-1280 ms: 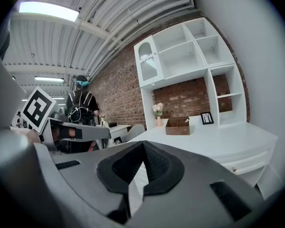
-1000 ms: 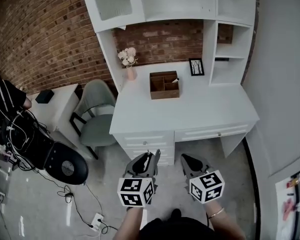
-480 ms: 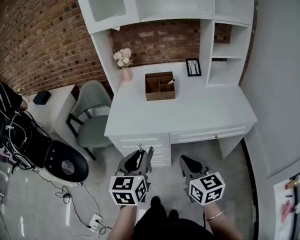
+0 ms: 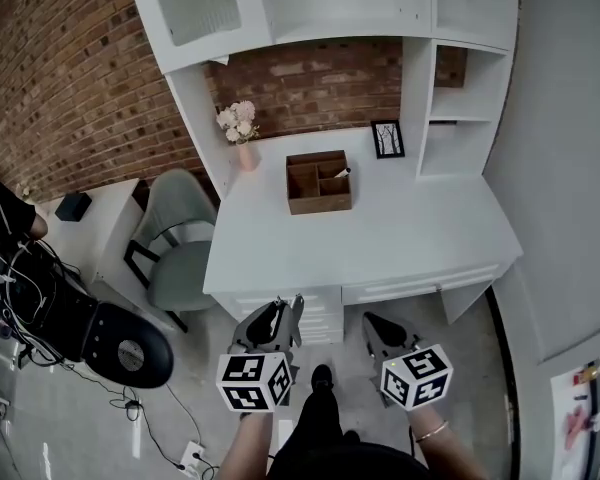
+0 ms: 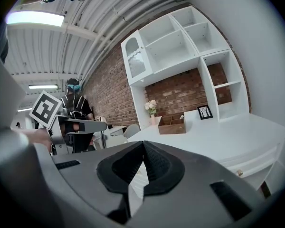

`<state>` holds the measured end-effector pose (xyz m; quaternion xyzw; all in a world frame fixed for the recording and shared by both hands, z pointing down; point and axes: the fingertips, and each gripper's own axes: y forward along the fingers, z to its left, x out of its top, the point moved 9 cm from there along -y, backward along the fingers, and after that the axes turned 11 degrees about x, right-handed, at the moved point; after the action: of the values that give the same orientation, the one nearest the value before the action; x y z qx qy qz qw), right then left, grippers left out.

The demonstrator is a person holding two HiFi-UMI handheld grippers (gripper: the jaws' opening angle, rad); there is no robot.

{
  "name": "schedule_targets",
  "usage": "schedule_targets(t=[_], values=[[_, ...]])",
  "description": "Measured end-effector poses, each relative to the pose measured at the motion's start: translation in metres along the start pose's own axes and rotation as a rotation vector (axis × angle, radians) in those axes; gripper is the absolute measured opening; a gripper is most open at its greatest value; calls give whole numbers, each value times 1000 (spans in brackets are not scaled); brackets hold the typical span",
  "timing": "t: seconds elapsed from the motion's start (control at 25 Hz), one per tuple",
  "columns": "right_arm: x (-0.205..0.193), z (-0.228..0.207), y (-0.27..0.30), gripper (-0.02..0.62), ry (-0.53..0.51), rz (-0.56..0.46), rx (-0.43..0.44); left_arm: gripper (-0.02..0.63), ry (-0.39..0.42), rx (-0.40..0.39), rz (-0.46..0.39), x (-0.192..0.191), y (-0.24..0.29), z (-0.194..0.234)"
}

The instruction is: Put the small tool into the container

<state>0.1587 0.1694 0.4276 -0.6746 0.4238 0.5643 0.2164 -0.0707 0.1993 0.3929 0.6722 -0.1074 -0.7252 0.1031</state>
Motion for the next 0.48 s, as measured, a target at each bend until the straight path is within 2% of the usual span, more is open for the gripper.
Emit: schedule_targets(t=[0.48], values=[[49, -61, 120, 5, -15, 3, -18, 74, -21, -63, 6, 38, 126, 44]])
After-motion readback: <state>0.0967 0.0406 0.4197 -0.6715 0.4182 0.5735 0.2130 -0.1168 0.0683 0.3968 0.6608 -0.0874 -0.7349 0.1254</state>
